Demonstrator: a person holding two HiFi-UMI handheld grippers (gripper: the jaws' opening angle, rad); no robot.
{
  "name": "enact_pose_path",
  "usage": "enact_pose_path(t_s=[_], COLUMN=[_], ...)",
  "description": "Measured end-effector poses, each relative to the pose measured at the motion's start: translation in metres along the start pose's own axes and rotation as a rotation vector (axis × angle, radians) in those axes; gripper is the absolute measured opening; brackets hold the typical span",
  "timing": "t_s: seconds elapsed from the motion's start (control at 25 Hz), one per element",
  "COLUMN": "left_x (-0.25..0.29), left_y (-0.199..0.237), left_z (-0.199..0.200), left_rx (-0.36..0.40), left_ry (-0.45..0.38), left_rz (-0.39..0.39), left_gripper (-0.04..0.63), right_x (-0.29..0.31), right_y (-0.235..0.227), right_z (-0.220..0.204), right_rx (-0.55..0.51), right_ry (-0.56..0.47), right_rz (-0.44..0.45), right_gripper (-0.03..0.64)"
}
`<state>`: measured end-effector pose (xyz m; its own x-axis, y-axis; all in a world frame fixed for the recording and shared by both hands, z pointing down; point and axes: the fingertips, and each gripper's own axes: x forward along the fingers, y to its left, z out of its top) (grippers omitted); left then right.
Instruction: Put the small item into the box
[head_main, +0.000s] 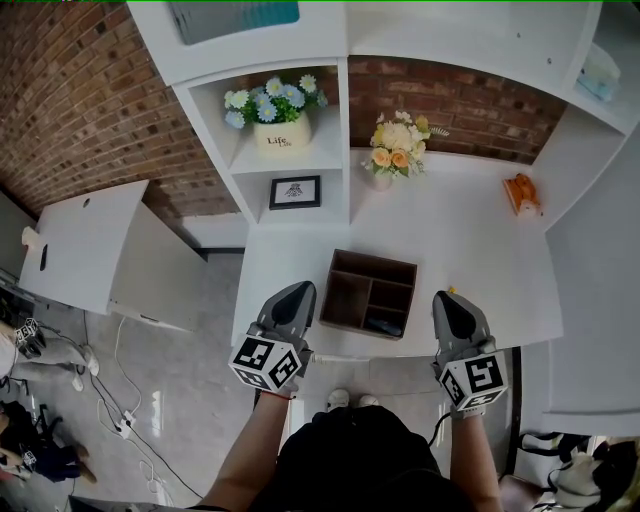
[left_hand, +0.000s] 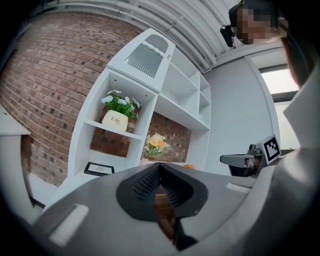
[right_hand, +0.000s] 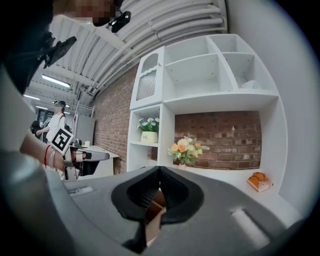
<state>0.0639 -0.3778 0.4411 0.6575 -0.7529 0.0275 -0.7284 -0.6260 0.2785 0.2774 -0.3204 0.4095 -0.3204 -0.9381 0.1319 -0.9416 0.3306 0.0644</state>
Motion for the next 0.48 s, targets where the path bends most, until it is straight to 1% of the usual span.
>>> enact_pose_path(t_s=[0.24, 0.48], left_x=[0.003, 0.004], left_y=[0.002, 0.001], left_z=[0.025, 0.037], left_rx=[-0.004, 0.003], left_ry=[-0.035, -0.053], left_rz=[0.004, 0.003], left_gripper=[0.002, 0.002], right_x=[0.001, 0.001], right_y=[-0.002, -0.002], right_z=[0.019, 0.031], right_rx=[-0.001, 0.004], right_ry=[-0.038, -0.067], right_rz=[0.004, 0.014], right_gripper=[0.002, 0.002])
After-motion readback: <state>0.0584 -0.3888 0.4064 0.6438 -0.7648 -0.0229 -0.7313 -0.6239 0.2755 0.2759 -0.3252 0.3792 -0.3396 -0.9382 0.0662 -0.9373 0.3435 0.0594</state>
